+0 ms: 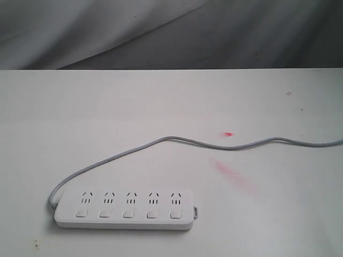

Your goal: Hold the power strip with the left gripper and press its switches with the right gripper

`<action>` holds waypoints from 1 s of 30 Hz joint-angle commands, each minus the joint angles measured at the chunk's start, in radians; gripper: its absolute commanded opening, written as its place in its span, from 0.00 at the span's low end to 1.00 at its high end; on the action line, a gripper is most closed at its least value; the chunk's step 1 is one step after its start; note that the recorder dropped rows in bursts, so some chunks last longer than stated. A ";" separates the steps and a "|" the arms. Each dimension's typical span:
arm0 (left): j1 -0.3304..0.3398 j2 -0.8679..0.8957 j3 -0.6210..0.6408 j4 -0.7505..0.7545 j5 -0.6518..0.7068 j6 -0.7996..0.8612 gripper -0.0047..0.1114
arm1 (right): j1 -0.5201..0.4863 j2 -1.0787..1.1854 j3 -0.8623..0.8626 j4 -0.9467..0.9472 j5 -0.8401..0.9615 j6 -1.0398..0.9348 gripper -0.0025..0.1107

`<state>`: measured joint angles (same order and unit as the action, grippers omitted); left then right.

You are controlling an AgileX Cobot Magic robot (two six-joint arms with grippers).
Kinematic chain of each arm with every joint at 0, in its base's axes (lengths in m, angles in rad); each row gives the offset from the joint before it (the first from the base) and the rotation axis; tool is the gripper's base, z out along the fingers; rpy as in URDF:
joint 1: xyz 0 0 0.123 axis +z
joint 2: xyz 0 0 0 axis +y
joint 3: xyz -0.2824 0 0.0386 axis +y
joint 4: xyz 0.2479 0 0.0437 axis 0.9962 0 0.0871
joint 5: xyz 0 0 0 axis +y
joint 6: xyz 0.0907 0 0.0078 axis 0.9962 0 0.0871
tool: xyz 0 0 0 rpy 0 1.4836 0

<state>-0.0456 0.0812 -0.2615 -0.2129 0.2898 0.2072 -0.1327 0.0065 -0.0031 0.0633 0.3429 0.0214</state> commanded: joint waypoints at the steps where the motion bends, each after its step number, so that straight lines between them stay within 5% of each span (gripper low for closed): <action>1: -0.005 0.172 -0.153 -0.010 0.023 0.012 0.05 | -0.005 -0.006 0.003 -0.004 -0.006 -0.005 0.02; 6: -0.005 0.380 -0.361 -0.074 0.046 0.099 0.05 | -0.005 -0.006 0.003 -0.004 -0.006 -0.005 0.02; 12: -0.001 0.564 -0.643 -0.181 0.232 0.465 0.05 | -0.005 -0.006 0.003 -0.004 -0.006 -0.005 0.02; 15: 0.064 0.605 -0.703 -0.252 0.318 0.557 0.05 | -0.005 -0.006 0.003 -0.004 -0.006 -0.005 0.02; 20: 0.310 0.707 -0.710 -0.672 0.343 0.942 0.05 | -0.005 -0.006 0.003 -0.004 -0.006 -0.005 0.02; 22: 0.465 0.795 -0.710 -0.869 0.379 1.070 0.05 | -0.005 -0.006 0.003 -0.004 -0.006 -0.005 0.02; 28: 0.872 1.073 -0.715 -1.167 0.931 1.491 0.05 | -0.005 -0.006 0.003 -0.004 -0.006 -0.005 0.02; 30: 0.931 1.148 -0.737 -1.162 0.931 1.526 0.05 | -0.005 -0.006 0.003 -0.004 -0.006 -0.005 0.02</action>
<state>0.8098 1.1480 -0.9717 -1.3456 1.1515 1.6509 -0.1327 0.0065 -0.0031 0.0633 0.3429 0.0214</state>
